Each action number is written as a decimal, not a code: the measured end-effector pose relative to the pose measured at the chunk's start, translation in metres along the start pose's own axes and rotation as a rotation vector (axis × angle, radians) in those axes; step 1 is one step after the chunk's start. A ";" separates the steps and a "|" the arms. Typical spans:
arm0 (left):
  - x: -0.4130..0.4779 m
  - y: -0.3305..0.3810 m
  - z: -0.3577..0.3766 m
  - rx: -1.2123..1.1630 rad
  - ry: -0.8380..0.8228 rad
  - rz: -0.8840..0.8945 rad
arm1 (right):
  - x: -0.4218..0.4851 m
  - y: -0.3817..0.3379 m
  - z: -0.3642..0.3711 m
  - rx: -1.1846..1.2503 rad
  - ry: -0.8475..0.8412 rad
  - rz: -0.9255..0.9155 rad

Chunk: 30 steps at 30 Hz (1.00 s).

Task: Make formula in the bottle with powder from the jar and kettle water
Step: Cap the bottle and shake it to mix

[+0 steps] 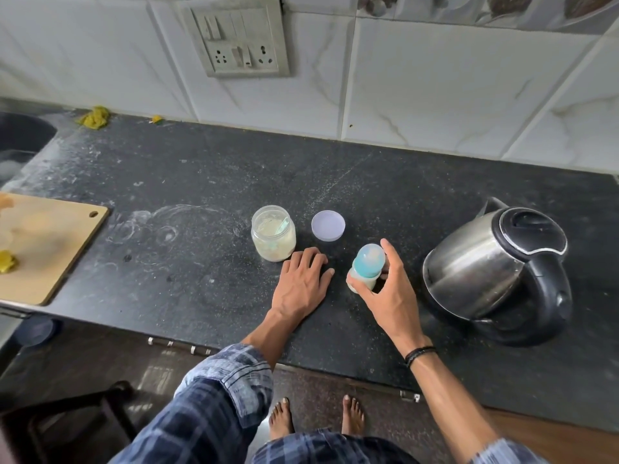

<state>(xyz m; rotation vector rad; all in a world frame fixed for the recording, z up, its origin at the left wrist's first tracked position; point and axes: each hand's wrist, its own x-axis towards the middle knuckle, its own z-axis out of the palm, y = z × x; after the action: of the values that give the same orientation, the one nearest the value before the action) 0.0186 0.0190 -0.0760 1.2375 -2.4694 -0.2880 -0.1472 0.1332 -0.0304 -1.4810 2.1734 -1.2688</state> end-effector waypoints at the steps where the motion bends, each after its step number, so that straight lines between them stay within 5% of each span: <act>1: 0.000 0.000 0.000 0.001 -0.001 0.002 | 0.000 0.001 0.000 0.006 -0.011 0.016; 13: 0.000 0.001 -0.002 -0.007 -0.025 -0.007 | 0.016 -0.018 -0.015 -0.089 -0.053 -0.097; 20: 0.000 0.001 -0.003 -0.014 -0.026 -0.011 | 0.033 -0.084 -0.064 0.420 0.416 -0.405; 25: 0.000 0.002 -0.004 -0.006 -0.032 -0.013 | 0.025 -0.084 -0.075 0.083 0.055 -0.284; 30: 0.000 0.001 -0.002 -0.002 -0.033 -0.012 | 0.029 -0.098 -0.081 0.454 0.365 -0.469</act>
<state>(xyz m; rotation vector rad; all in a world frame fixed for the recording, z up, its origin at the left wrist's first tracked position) 0.0183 0.0194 -0.0731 1.2570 -2.4894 -0.3159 -0.1457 0.1396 0.0993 -1.7052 1.5777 -2.1626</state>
